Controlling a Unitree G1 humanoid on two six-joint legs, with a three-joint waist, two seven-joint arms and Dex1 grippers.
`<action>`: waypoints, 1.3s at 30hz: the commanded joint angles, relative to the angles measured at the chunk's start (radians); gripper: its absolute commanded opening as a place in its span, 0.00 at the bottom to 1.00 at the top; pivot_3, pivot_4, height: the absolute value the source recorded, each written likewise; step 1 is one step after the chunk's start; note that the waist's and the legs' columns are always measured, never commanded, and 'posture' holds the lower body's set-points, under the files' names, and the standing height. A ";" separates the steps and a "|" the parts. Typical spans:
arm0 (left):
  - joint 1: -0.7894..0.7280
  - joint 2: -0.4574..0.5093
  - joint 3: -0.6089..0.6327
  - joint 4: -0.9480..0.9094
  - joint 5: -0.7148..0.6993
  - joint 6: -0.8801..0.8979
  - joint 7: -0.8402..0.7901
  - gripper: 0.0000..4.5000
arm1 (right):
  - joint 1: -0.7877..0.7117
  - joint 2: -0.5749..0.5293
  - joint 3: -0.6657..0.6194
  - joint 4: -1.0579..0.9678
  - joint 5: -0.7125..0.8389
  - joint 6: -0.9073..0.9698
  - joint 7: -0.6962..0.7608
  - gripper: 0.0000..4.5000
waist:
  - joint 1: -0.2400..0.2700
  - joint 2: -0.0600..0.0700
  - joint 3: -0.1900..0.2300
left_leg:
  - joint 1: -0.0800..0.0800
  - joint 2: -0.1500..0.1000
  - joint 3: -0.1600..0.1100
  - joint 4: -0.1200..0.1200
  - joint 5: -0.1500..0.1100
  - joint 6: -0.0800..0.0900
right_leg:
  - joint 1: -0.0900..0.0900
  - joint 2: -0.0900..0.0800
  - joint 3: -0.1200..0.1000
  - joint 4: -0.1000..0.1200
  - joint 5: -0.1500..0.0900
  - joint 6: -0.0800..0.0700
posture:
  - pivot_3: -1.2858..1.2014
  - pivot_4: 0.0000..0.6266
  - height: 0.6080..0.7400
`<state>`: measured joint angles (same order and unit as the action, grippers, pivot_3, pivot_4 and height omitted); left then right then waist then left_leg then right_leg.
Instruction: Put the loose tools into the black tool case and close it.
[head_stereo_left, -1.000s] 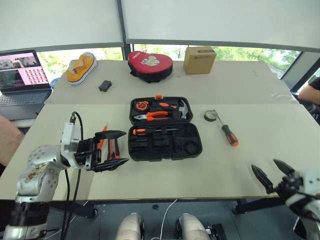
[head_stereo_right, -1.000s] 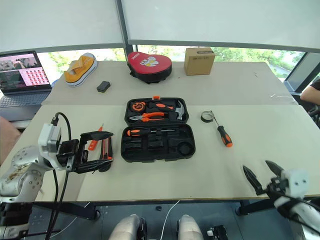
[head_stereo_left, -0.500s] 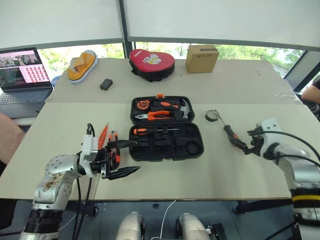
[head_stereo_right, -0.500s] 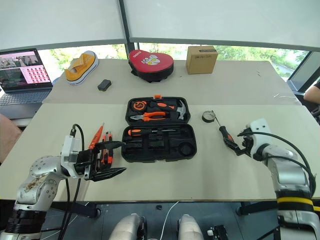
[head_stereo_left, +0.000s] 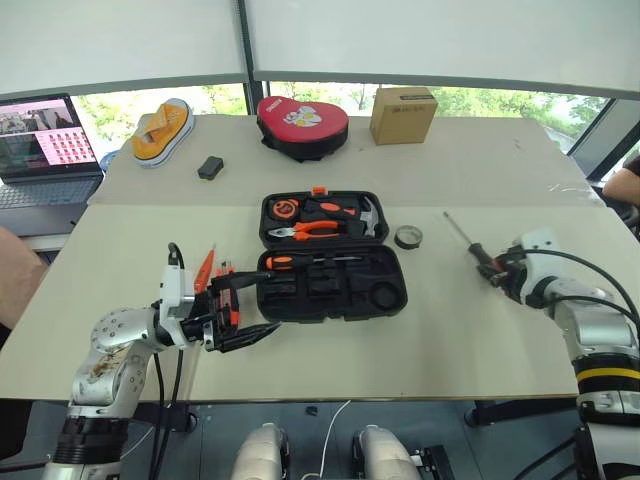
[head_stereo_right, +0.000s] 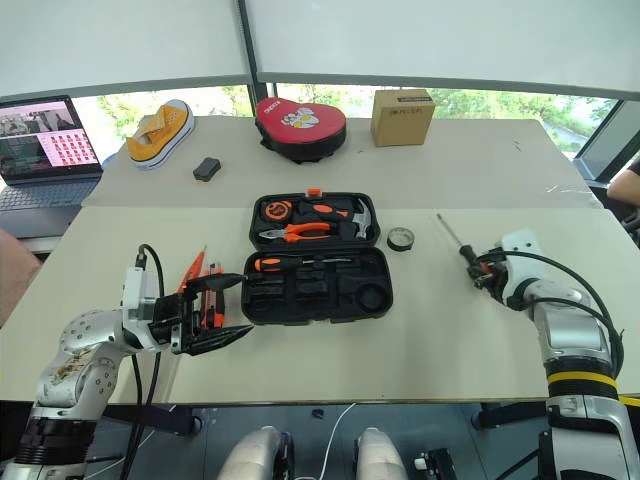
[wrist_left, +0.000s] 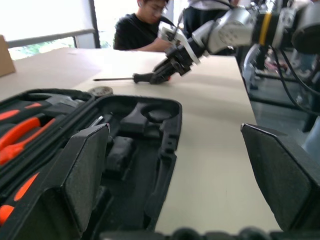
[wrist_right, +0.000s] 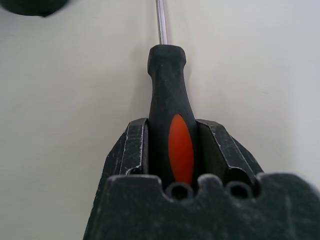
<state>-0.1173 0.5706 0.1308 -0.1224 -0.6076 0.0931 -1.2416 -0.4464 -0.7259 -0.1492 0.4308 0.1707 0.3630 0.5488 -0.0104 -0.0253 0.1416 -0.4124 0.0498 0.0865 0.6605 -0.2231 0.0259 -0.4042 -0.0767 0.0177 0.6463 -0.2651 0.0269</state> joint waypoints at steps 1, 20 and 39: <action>0.002 -0.002 0.044 -0.047 -0.039 0.012 0.042 1.00 | -0.038 -0.035 -0.028 -0.042 -0.021 -0.161 0.024 0.24 | -0.003 0.000 0.000 | 0.000 0.000 0.000 0.000 0.000 0.000 | 0.000 0.000 0.000 0.000 0.000 0.000 | 0.52 0.24 1.00; 0.224 0.034 0.177 -0.073 -0.008 -0.013 0.117 1.00 | -0.512 0.172 0.503 0.270 -0.251 -0.547 0.664 0.24 | 0.006 0.000 0.002 | 0.001 0.001 0.000 0.000 0.000 0.001 | -0.001 -0.003 -0.002 0.000 0.001 0.000 | 0.52 0.24 1.00; 0.210 0.048 0.182 -0.076 0.006 -0.011 0.137 1.00 | -0.555 0.207 0.499 0.444 -0.302 -0.723 0.700 0.67 | -0.005 0.000 0.002 | 0.002 0.002 0.001 -0.001 0.000 0.000 | -0.001 -0.002 -0.002 0.001 0.001 -0.001 | 0.52 0.24 1.00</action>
<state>0.1045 0.6037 0.2969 -0.1797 -0.5935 0.0931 -1.1085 -0.9992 -0.5217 0.3600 0.8864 -0.1412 -0.3373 1.2177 -0.0151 -0.0253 0.1440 -0.4103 0.0520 0.0870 0.6596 -0.2236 0.0261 -0.4051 -0.0788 0.0156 0.6470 -0.2645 0.0257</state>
